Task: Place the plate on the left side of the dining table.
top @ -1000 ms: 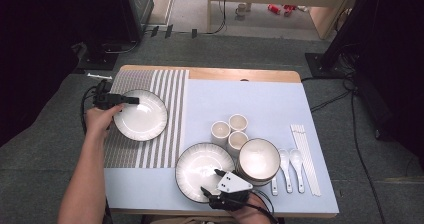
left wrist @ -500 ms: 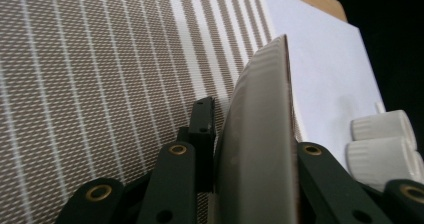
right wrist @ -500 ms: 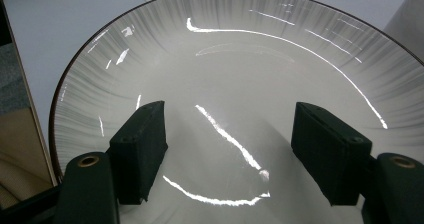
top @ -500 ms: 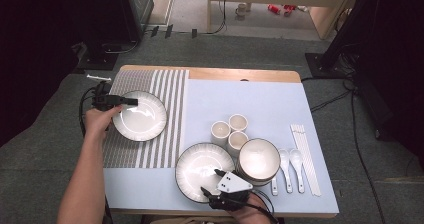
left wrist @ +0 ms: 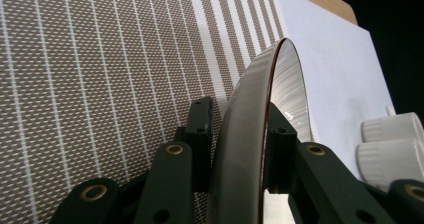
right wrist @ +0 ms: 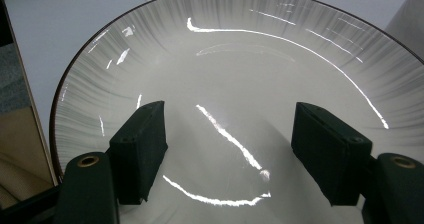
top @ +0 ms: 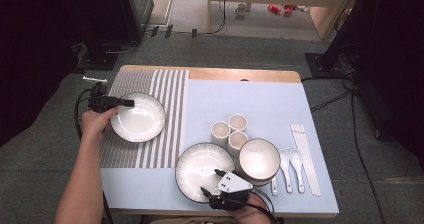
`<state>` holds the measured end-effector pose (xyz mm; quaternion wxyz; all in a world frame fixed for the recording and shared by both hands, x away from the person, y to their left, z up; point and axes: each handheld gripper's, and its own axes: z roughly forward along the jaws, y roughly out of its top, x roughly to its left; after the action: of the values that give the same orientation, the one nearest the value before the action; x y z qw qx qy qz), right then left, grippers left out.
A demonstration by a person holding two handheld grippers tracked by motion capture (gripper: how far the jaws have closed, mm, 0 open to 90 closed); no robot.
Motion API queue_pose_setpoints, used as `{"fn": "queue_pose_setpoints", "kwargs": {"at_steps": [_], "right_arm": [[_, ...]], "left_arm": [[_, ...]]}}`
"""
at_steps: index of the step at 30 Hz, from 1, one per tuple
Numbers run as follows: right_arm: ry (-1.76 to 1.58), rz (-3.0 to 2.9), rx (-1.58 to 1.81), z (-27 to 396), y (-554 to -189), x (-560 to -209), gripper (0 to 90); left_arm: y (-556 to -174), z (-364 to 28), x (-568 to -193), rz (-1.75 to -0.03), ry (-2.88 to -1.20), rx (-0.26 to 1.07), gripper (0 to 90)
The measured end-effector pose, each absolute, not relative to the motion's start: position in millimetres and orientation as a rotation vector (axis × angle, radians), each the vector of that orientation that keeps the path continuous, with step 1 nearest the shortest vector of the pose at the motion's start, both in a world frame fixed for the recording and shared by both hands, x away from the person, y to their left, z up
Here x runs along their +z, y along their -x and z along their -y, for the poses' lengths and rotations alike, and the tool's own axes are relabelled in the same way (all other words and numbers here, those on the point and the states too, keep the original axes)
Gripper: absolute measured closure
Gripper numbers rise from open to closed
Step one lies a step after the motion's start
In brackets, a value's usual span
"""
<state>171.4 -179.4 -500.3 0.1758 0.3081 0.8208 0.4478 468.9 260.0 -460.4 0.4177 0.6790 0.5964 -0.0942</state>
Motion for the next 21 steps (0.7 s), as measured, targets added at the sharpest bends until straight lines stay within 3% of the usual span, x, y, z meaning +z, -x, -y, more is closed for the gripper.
{"fn": "queue_pose_setpoints", "kwargs": {"at_steps": [21], "right_arm": [[-0.871,-2.325,1.269,179.4,-171.5,-500.3,30.0]], "left_arm": [[-467.3,-257.4,-462.7,-1.517,-1.776,-0.192,60.8]]}}
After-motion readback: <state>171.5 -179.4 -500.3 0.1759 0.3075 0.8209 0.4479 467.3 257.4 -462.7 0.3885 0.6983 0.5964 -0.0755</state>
